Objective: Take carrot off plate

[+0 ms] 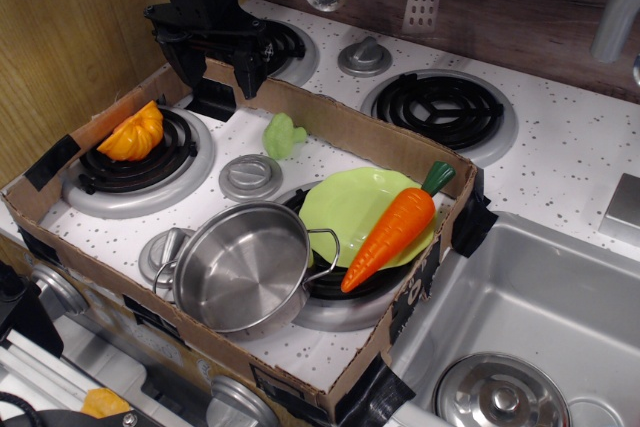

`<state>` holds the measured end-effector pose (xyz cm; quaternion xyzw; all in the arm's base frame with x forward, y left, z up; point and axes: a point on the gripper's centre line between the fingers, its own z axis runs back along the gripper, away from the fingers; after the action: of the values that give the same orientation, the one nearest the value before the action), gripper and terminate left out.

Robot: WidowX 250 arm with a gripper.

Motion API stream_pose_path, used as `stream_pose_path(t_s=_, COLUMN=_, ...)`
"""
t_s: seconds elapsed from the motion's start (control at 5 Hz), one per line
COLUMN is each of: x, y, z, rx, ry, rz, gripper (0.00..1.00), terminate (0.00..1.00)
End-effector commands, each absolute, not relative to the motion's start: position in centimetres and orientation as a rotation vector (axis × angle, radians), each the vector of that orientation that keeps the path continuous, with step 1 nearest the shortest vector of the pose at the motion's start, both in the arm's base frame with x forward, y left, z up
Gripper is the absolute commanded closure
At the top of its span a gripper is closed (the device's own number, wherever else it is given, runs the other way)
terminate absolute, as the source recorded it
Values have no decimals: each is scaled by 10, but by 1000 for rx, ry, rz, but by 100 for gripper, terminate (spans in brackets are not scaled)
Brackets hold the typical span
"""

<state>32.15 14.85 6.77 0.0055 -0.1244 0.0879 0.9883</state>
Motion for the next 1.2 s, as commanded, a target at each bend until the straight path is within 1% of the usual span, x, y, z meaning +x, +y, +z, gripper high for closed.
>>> stream_pose_path(t_s=0.0, x=321, y=149, z=68, rx=11, ry=-250, rz=176, gripper=0, terminate=0)
stream_pose_path(t_s=0.2, x=323, y=131, z=81, rx=-5, ry=-271, rz=107, gripper=0, terminate=0)
stream_pose_path(t_s=0.4, x=322, y=106, z=105, rx=8, ry=-288, rz=26, gripper=0, terminate=0)
stream_pose_path(t_s=0.6, x=320, y=67, z=128, rx=40, ry=-312, rz=-6, gripper=0, terminate=0)
stream_pose_path(t_s=0.8, x=316, y=34, z=130, rx=-6, ry=-345, rz=-69, gripper=0, terminate=0)
stream_pose_path(t_s=1.0, x=309, y=-2, z=129, rx=-4, ry=-356, rz=-128, gripper=0, terminate=0)
